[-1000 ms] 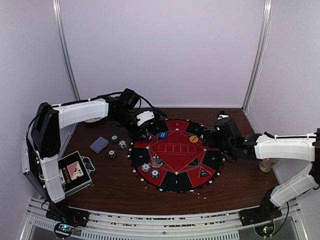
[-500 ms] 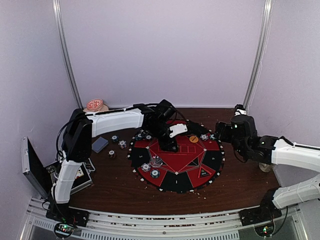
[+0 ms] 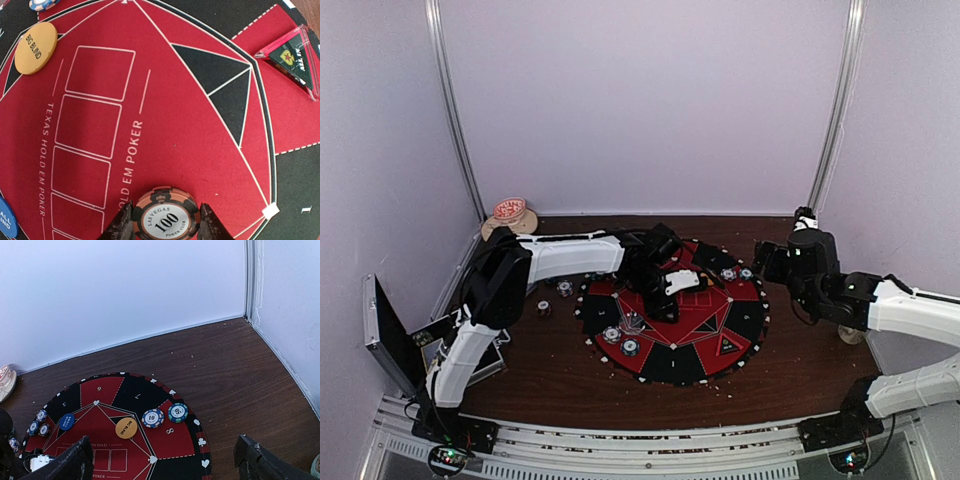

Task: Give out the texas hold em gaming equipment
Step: Place the poker chips pile on the poker table mat.

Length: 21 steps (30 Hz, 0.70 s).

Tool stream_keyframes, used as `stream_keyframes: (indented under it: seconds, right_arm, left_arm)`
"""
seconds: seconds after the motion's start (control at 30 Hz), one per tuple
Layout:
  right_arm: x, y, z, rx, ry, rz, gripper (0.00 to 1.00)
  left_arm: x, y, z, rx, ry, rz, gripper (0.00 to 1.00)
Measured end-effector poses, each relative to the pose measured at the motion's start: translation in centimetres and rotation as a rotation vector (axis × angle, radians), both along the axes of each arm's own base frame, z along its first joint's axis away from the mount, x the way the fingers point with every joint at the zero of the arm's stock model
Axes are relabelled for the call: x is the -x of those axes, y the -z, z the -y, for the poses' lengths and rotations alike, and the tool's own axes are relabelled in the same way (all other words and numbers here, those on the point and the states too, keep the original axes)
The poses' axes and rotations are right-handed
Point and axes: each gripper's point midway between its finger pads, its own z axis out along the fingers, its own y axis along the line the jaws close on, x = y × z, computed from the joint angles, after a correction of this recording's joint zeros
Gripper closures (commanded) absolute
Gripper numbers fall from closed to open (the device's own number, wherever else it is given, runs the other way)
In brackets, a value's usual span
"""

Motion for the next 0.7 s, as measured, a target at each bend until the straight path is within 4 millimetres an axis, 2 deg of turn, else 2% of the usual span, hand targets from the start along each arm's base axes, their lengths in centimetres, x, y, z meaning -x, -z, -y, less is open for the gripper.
stream_keyframes:
  seconds: [0.37,0.57,0.7]
  right_arm:
    - [0.00,-0.02,0.06,0.004,0.003,0.001,0.00]
    - [0.00,-0.02,0.06,0.004,0.003,0.001,0.00]
    - [0.00,-0.02,0.05,0.004,0.002,0.001,0.00]
  left_arm:
    - [0.14,0.25,0.03,-0.004,0.003,-0.001,0.60]
    - [0.38,0.74,-0.24,-0.018,0.008,-0.003,0.37]
    - [0.36,0.82,-0.30,-0.023,0.010,0.001,0.18]
